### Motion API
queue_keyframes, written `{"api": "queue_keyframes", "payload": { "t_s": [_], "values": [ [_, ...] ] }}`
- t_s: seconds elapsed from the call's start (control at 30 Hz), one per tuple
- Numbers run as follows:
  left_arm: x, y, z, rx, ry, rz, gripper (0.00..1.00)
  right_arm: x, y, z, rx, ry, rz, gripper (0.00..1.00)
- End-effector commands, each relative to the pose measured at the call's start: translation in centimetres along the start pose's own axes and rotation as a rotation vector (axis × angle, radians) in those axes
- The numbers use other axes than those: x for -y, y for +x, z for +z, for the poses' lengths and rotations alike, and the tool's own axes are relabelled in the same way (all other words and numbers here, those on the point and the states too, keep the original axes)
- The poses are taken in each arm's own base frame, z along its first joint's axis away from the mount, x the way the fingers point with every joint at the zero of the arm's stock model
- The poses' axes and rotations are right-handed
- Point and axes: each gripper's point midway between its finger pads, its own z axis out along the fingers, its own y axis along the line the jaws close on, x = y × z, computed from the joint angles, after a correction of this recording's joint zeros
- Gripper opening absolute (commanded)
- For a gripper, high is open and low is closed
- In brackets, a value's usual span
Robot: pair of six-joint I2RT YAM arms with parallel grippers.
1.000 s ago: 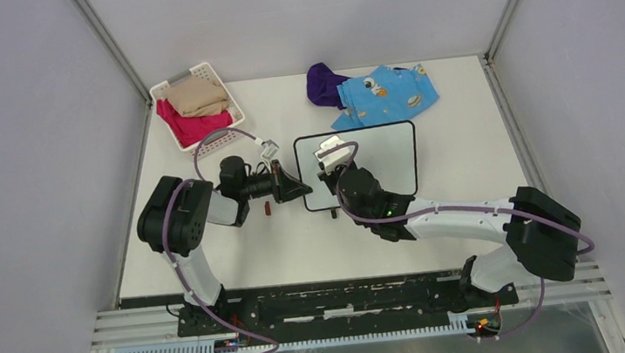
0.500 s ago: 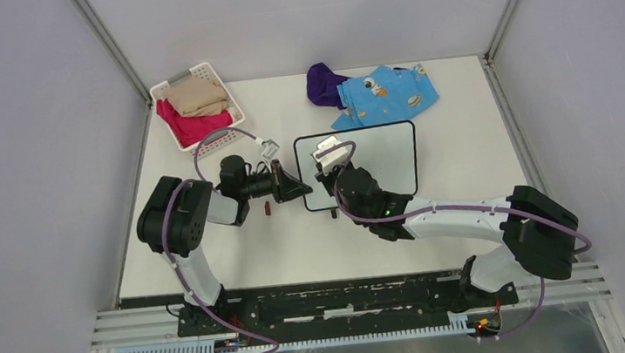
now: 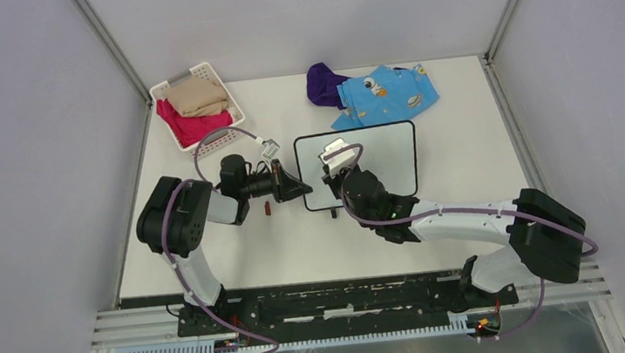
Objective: Write a sentence on the whiteboard
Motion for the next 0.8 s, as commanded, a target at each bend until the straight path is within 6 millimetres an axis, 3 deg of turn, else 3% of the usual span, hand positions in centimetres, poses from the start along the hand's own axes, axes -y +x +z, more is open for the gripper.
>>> {"api": "queue_keyframes", "payload": {
  "t_s": [0.0, 0.33, 0.77],
  "values": [
    [-1.0, -1.0, 0.0, 0.015, -0.048, 0.06, 0.02, 1.7, 0.0, -0.3, 0.002, 0.053, 0.018, 0.0],
    [-0.9, -0.9, 0.0, 0.014, -0.047, 0.057, 0.02, 1.1, 0.9, -0.5, -0.015, 0.012, 0.018, 0.0],
    [-1.0, -0.9, 0.0, 0.013, -0.048, 0.053, 0.02, -1.2, -0.1, 0.1, 0.007, -0.084, 0.042, 0.0]
  ]
}}
